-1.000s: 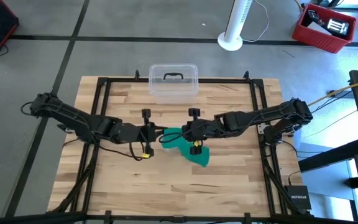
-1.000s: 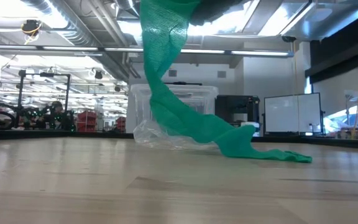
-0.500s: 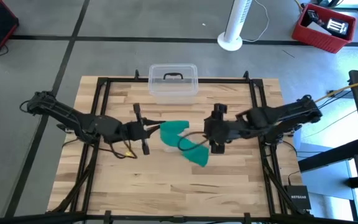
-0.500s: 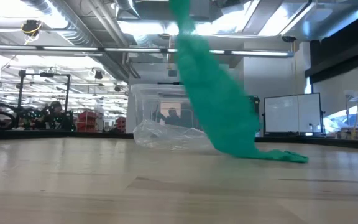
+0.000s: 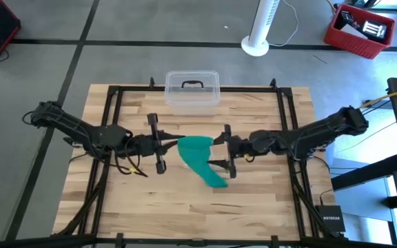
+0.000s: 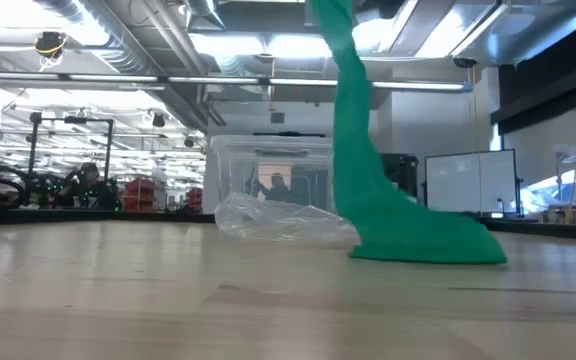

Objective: Roll bandage
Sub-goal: Roll the green bandage

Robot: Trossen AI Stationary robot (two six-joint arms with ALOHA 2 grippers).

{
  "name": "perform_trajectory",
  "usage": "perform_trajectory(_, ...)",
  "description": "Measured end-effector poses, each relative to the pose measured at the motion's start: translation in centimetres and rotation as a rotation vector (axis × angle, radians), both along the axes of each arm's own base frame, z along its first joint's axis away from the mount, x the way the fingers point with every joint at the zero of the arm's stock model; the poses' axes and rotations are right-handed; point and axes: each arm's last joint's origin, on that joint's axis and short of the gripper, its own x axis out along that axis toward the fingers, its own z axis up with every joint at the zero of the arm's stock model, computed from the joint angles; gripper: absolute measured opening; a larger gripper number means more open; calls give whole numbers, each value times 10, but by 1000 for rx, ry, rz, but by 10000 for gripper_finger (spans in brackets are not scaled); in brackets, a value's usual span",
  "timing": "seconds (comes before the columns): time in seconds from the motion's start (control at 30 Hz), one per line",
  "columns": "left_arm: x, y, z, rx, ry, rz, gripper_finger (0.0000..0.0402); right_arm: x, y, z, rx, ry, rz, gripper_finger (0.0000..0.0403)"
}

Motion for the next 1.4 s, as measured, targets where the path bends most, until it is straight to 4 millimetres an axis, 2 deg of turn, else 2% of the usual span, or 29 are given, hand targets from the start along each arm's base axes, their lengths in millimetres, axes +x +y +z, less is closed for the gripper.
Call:
perform_trajectory(0.17,0,2,0,10,6,45,4,15,5,-13,6,-20,13,303)
perform_trajectory(0.37,0,4,0,19,15,91,5,19,4,-18,-7,-5,-26,303)
perform_trajectory(0.47,0,5,1,28,14,125,5,19,5,-17,-35,8,-16,280)
perform_trajectory(0.53,-1,6,1,39,18,150,5,21,6,-13,-69,29,2,235)
perform_trajectory(0.7,-3,8,2,43,24,229,5,21,7,-12,-136,98,14,44)
perform_trajectory(0.73,-4,9,3,45,21,253,5,21,9,-10,-159,101,26,23)
perform_trajectory(0.93,-16,15,14,76,6,362,5,12,35,13,-256,150,32,7)
perform_trajectory(1.07,-25,20,23,70,-33,376,5,6,54,29,-258,111,52,6)
perform_trajectory(1.27,-49,29,49,28,-208,380,5,9,66,18,-258,147,40,3)
perform_trajectory(1.4,-56,27,56,-32,-270,189,5,17,61,11,-265,158,-13,5)
